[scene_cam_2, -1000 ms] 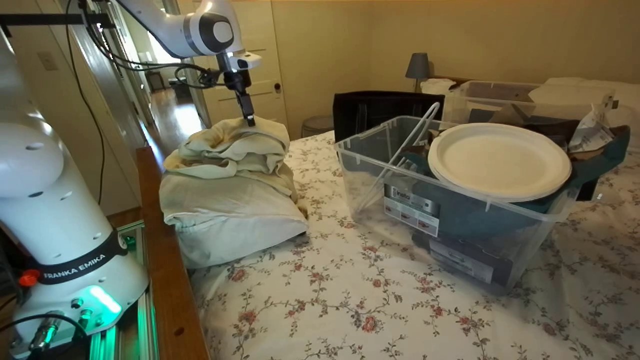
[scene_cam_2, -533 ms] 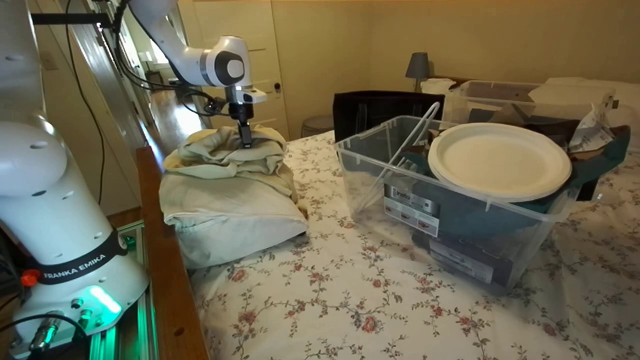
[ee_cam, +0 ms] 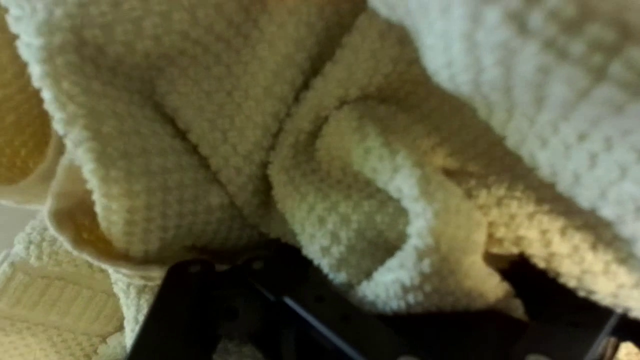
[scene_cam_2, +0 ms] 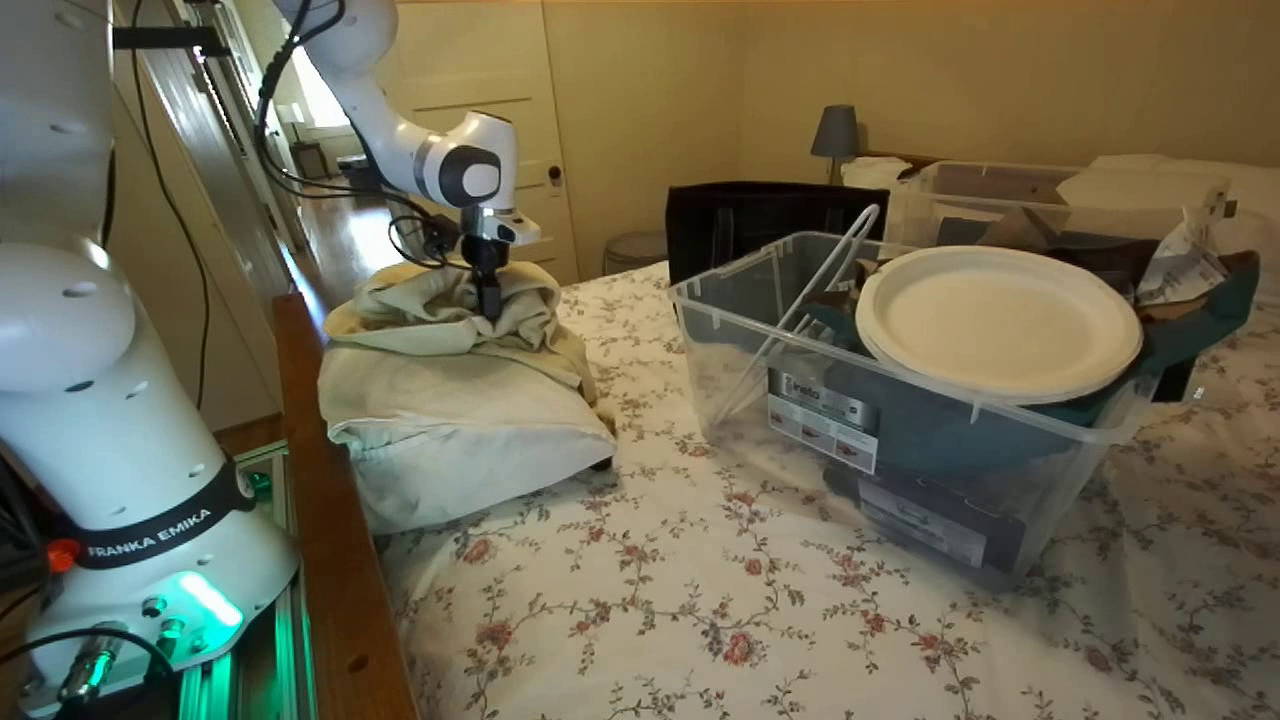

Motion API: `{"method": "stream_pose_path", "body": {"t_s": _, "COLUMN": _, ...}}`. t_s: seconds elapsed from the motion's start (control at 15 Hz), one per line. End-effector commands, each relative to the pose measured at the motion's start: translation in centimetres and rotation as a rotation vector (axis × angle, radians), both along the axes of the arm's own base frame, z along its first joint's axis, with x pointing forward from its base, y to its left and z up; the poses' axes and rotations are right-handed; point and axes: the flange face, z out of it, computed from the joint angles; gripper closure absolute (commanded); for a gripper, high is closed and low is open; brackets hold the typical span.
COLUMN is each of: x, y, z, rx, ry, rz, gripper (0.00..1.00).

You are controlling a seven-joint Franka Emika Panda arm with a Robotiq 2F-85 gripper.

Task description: Put the towel on the right side of the bed.

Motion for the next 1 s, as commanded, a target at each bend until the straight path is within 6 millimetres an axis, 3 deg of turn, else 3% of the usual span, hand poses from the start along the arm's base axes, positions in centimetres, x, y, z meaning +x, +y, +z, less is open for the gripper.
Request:
{"method": "stream_pose_path", "body": {"t_s": 0.0, "x": -0.2, "y": 1.6, "z": -2.3, "rx": 0.058, "ry": 0.051, "rz": 0.015, "gripper": 0.52}}
{"method": "stream_pose_path", "body": {"t_s": 0.33, "x": 0.2, "y": 1.6, "z": -0.8, "rx": 0.084, "ry": 0.026, "rz": 0.018, "gripper": 0.85}}
{"method": "stream_pose_path", "body": {"t_s": 0.47, "x": 0.5, "y": 1.9, "z": 0.8, "rx": 0.093, "ry": -0.003, "rz": 0.026, "gripper": 0.97}}
{"method": "stream_pose_path", "body": {"t_s": 0.6, "x": 0.7, "y": 2.2, "z": 2.5, "rx": 0.096, "ry": -0.038, "rz": 0.037, "gripper": 1.00}}
{"method": "stream_pose_path", "body": {"t_s": 0.73, "x": 0.7, "y": 1.9, "z": 5.4, "rx": 0.093, "ry": -0.075, "rz": 0.046, "gripper": 1.00}}
{"method": "stream_pose_path", "body": {"t_s": 0.93, "x": 0.7, "y": -0.4, "z": 11.9, "rx": 0.067, "ry": -0.176, "rz": 0.018, "gripper": 0.99}}
